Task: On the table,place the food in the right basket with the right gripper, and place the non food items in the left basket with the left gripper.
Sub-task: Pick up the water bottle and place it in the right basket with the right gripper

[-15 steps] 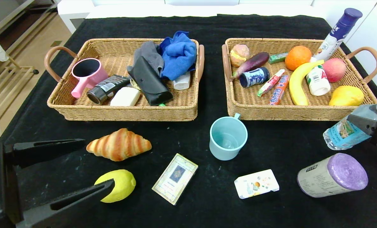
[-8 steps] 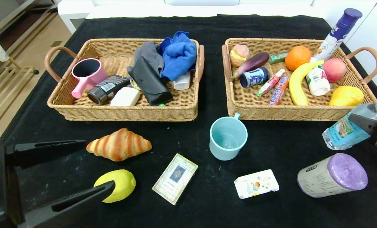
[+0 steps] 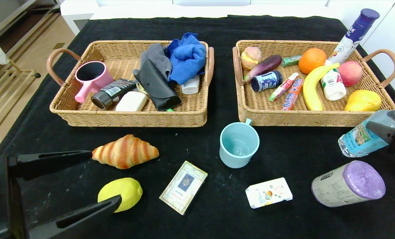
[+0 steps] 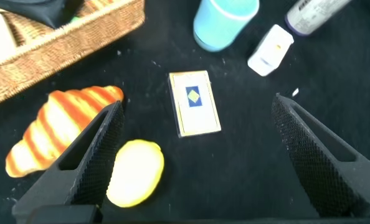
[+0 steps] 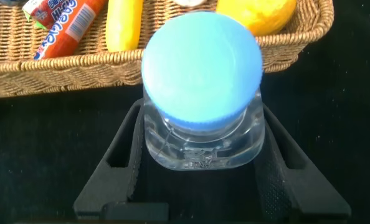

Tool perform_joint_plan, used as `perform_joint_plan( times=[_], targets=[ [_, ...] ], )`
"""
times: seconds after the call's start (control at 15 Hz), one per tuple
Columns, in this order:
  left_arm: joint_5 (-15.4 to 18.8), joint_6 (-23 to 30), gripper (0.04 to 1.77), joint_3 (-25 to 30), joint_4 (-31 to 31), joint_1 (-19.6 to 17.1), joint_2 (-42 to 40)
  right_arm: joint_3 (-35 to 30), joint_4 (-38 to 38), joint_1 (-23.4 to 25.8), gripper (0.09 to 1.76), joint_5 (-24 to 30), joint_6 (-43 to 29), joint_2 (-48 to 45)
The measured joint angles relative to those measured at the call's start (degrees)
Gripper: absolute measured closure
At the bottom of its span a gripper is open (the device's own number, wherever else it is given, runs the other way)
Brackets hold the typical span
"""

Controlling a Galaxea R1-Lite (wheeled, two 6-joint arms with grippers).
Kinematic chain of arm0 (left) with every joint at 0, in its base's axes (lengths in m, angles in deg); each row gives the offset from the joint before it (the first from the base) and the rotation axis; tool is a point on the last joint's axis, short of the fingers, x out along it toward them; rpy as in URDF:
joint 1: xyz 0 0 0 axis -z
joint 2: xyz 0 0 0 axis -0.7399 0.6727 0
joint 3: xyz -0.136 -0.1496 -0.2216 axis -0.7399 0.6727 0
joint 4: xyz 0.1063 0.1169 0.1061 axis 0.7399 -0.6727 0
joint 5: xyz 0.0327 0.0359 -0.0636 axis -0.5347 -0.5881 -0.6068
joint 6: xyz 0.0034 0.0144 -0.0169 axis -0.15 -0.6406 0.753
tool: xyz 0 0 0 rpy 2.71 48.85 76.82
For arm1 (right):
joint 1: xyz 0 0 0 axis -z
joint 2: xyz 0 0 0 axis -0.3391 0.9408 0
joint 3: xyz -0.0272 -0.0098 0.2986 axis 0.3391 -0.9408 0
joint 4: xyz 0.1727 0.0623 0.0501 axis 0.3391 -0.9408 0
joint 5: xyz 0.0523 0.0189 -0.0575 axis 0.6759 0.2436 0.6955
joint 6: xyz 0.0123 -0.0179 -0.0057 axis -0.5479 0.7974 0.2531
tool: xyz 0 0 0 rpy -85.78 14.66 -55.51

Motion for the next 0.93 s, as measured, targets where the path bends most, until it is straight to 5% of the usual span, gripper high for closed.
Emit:
perform_joint_plan(
  times=[0.6,0.93],
  targets=[
    [-0.2,-1.4,0.09,0.7,0.0,0.2,-0.7,1.3,-3.8,0.0,0.85,3.5,6.1,-6.5],
    [-0.5,-1.9,0.09,0.6,0.0,0.2,-1.2,11.2,-12.3,-0.4,0.85,3.3,6.3,-8.4]
  ],
)
